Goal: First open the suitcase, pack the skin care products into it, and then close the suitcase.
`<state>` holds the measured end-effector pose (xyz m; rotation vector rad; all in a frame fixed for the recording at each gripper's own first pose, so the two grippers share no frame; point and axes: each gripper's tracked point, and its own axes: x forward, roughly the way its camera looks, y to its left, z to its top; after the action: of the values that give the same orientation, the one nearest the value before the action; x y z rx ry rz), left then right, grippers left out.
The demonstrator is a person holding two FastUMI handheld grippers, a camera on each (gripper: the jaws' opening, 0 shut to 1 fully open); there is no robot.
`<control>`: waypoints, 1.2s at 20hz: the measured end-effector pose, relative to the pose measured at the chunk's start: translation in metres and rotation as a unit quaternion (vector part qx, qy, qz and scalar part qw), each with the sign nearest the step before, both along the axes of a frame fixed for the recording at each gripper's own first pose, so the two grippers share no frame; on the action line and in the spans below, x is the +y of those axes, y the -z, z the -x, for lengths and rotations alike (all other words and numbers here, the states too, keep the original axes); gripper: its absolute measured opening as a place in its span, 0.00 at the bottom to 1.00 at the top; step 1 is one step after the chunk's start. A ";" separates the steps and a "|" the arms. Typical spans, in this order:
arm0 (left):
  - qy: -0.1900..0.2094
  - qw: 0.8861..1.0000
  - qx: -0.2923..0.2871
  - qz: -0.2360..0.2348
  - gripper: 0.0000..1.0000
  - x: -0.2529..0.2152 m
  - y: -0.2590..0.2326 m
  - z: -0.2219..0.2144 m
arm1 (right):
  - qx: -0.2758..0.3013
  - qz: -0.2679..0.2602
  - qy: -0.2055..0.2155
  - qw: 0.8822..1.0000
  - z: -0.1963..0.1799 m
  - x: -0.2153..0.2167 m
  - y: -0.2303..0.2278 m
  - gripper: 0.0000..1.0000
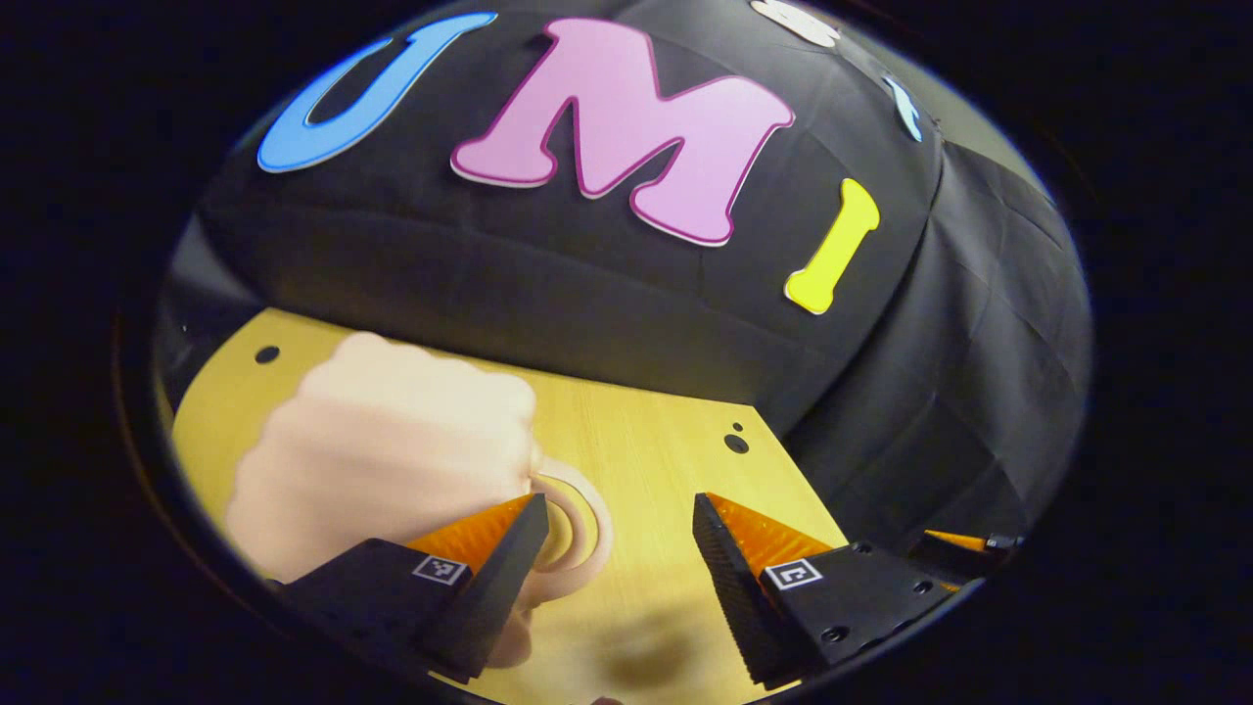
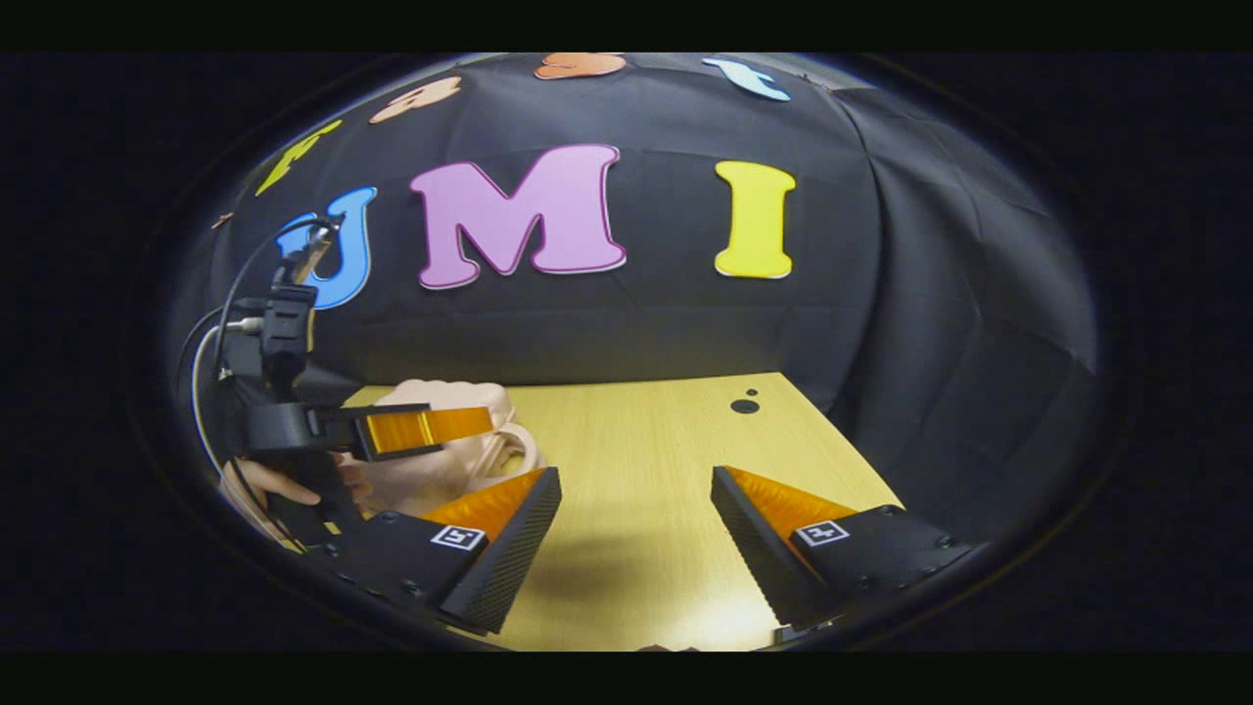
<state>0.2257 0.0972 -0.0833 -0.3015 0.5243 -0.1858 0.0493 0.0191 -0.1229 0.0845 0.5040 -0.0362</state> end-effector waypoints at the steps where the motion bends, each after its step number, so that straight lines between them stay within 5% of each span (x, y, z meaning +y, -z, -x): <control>1: -0.010 1.000 -0.022 -0.016 0.95 0.013 -0.019 0.009 | -0.006 0.001 -0.001 1.000 0.004 0.008 -0.010 0.98; 3: -0.046 0.994 -0.091 -0.049 0.96 0.050 -0.081 0.046 | -0.033 0.018 -0.008 0.999 0.013 0.033 -0.050 0.98; 11: -0.131 0.968 -0.190 -0.094 0.96 0.137 -0.191 0.155 | -0.117 0.001 -0.043 0.992 0.049 0.090 -0.136 0.98; 15: -0.158 0.951 -0.218 -0.150 0.96 0.169 -0.209 0.202 | -0.158 0.025 -0.054 0.986 0.083 0.091 -0.162 0.98; 24: -0.185 0.948 -0.217 -0.141 0.96 0.188 -0.201 0.238 | -0.160 0.027 -0.046 0.986 0.113 0.088 -0.161 0.98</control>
<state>-0.0119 0.2849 0.1182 -0.0681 0.0467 0.1872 -0.0641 0.1073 0.0376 0.0124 0.1839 0.0529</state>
